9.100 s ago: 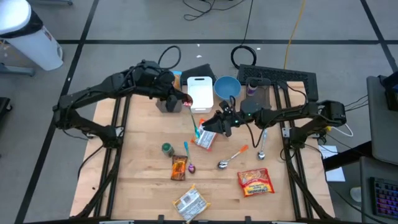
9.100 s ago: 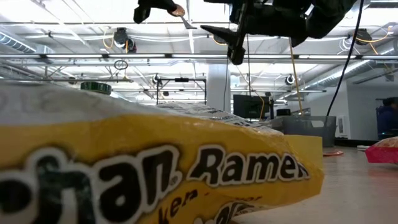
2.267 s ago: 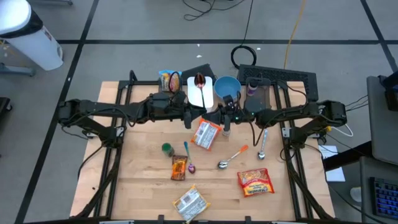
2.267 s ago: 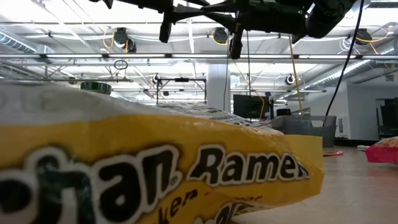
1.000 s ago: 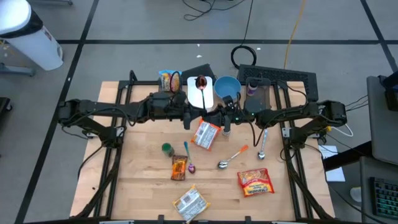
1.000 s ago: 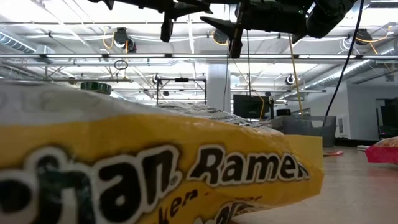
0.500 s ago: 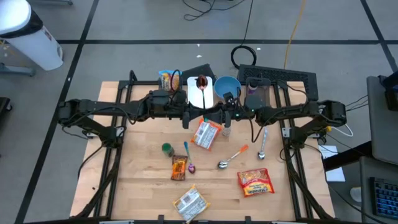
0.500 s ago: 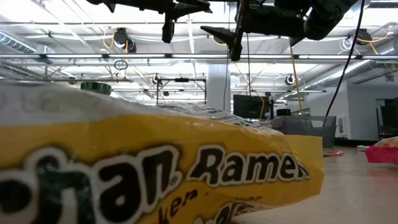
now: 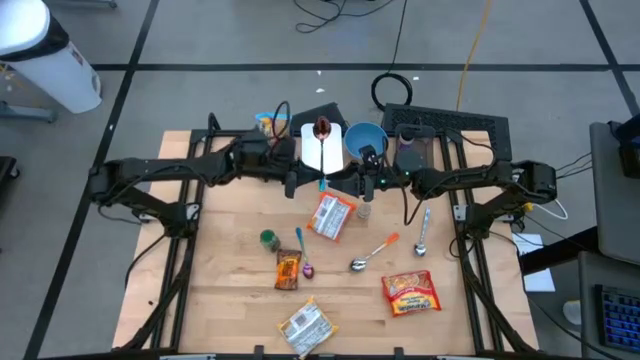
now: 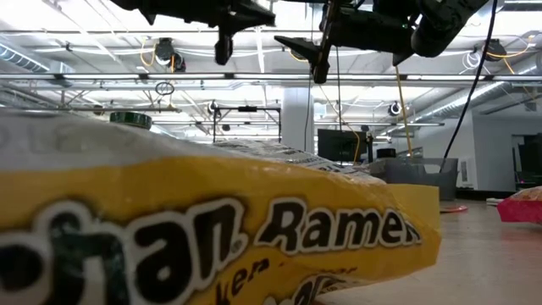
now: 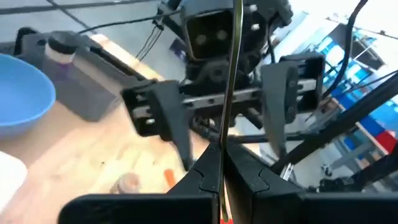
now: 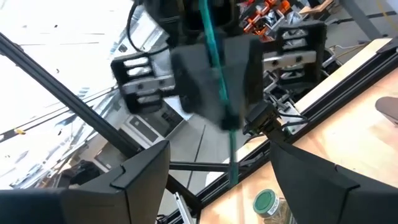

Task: Pick & Place Food Item
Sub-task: Put the left blue spoon into the white bin

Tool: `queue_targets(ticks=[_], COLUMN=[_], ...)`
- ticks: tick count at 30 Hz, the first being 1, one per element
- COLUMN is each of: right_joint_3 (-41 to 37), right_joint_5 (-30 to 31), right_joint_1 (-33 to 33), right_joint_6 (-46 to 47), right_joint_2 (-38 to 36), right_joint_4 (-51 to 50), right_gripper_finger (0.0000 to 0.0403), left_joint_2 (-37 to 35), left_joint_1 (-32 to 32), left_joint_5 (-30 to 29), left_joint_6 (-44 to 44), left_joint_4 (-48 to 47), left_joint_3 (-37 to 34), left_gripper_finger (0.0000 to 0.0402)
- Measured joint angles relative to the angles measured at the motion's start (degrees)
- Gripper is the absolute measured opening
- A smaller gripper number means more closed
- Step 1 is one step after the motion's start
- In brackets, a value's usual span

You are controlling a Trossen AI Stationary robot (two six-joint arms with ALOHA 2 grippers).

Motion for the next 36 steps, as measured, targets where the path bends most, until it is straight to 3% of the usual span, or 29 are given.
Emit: queue_targets(ticks=[10, 16, 23, 31, 36], right_joint_3=[-0.15, -0.17, -0.2, -0.2, -0.2], right_joint_5=[0.27, 3.29, 9.16, 8.71, 5.21], right_joint_1=[-1.49, -1.9, -1.97, -2.35, -5.04], right_joint_6=[-0.07, 0.8, -0.91, -3.87, -7.14], right_joint_2=[0.0, 0.0, 0.0, -2.82, -8.74], right_joint_4=[-0.35, 0.42, 2.33, -0.01, -5.58], right_gripper_finger=[0.0265, 0.0261, 0.0261, 0.026, 0.0257], left_joint_2=[-3.93, -3.67, 1.96, 8.39, 11.16], left_joint_1=[9.89, 14.54, 17.03, 20.77, 22.02], left_joint_5=[11.37, 13.58, 15.34, 17.15, 15.69], left_joint_6=[5.66, 9.16, 10.66, 9.48, 3.42], left_joint_4=[-10.64, -17.84, -16.82, -15.14, -13.13], left_joint_3=[-0.09, 0.05, 0.07, 0.07, 0.07], left_gripper_finger=[0.0005, 0.0008, 0.0009, 0.0009, 0.0007])
